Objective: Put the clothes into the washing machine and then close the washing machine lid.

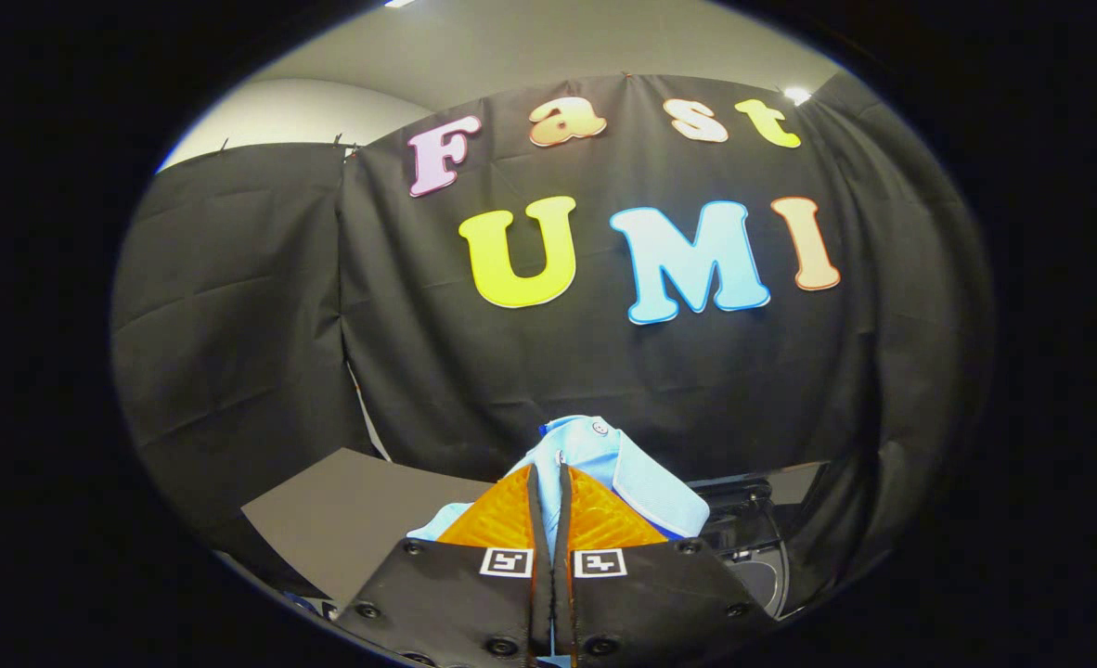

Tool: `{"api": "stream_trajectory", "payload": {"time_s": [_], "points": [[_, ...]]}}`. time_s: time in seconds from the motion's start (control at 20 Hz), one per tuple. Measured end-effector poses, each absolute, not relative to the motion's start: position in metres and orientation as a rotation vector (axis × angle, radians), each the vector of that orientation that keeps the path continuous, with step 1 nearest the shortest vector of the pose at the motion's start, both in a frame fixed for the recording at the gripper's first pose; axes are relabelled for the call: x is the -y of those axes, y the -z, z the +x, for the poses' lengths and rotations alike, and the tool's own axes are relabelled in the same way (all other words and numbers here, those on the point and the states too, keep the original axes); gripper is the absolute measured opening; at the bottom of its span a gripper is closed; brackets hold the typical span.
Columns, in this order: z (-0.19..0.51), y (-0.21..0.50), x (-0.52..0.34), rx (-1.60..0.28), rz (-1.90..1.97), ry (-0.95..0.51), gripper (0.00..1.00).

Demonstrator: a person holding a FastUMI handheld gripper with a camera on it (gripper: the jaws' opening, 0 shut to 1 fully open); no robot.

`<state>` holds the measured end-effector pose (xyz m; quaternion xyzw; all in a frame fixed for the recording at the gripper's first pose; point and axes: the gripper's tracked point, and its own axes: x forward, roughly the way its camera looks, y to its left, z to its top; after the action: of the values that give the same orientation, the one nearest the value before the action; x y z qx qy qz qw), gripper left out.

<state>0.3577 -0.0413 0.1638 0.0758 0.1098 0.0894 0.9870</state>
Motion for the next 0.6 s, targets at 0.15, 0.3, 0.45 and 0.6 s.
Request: {"api": "stream_trajectory", "payload": {"time_s": [0.15, 0.3, 0.45, 0.6], "points": [[0.354, -0.156, 0.064, -0.223, 0.17, -0.139, 0.02], [0.353, -0.138, 0.078, -0.247, 0.145, -0.108, 0.02], [0.352, -0.113, 0.086, -0.277, 0.126, -0.091, 0.02], [0.352, -0.08, 0.097, -0.326, 0.108, -0.068, 0.02]]}}
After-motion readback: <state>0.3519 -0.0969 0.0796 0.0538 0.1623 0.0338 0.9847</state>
